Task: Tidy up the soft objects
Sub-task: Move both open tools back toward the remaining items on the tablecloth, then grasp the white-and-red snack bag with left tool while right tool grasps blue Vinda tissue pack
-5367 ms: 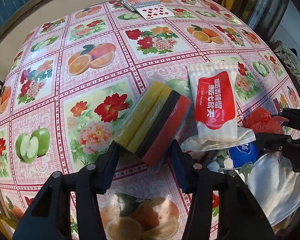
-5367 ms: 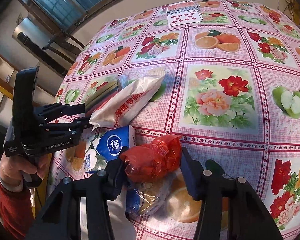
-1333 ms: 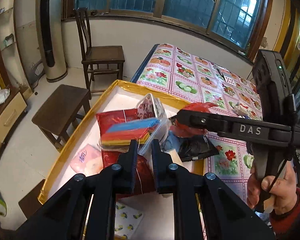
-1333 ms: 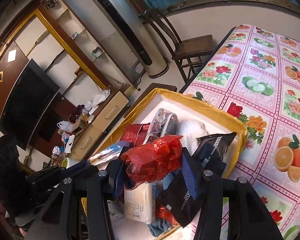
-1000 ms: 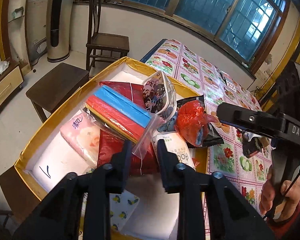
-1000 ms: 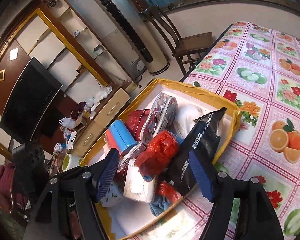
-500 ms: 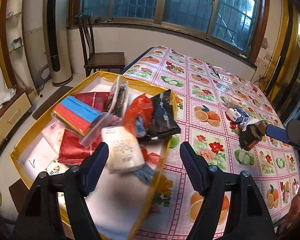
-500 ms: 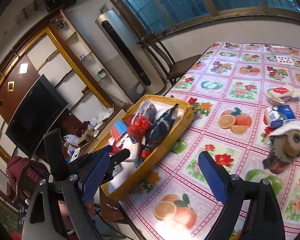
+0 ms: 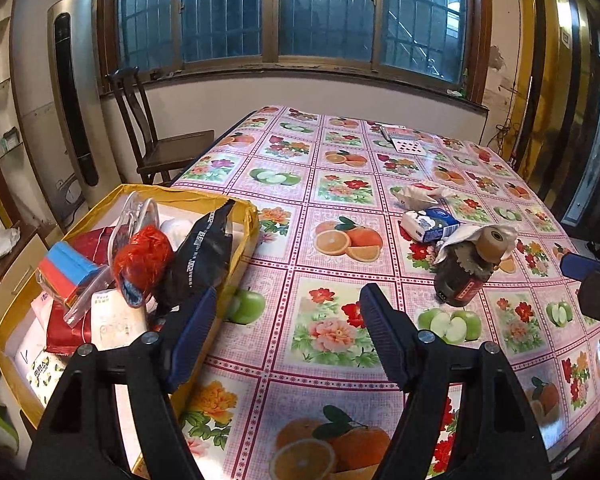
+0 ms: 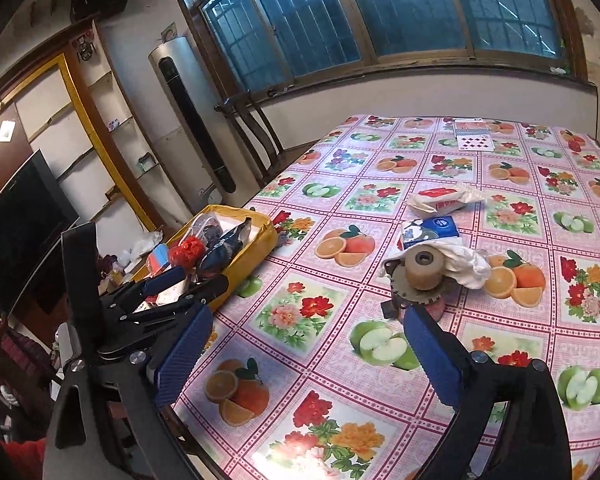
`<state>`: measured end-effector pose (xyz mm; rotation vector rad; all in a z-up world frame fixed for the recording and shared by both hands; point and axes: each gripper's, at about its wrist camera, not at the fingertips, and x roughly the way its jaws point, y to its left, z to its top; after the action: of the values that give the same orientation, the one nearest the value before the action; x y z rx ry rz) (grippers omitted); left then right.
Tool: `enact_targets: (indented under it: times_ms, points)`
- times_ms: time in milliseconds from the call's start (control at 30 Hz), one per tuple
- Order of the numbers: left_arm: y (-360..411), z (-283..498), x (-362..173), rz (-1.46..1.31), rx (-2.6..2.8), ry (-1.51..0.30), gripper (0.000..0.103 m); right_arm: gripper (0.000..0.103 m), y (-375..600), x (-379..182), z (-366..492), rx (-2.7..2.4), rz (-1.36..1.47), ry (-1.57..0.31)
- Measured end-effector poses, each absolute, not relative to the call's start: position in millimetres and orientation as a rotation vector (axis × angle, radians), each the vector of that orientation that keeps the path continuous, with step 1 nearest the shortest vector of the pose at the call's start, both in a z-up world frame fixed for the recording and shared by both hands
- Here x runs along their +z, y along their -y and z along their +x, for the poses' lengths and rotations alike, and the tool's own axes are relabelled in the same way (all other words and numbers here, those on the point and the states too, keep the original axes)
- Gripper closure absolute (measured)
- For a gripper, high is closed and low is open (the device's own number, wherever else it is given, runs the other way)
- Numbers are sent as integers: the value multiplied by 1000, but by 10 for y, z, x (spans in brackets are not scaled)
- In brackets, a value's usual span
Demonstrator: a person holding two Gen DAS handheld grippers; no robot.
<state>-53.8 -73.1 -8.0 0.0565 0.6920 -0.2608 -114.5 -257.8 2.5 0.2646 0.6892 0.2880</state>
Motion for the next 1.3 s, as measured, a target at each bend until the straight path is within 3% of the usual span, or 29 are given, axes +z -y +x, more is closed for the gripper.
enact_targets:
  times_ms: [833, 1300]
  points:
    - [1230, -248, -232, 91, -329, -765, 29, 1, 3375, -70, -1017, 156, 353, -704]
    - [2133, 828, -23, 163, -465, -871, 29, 1, 4190, -230, -193, 110, 545, -834]
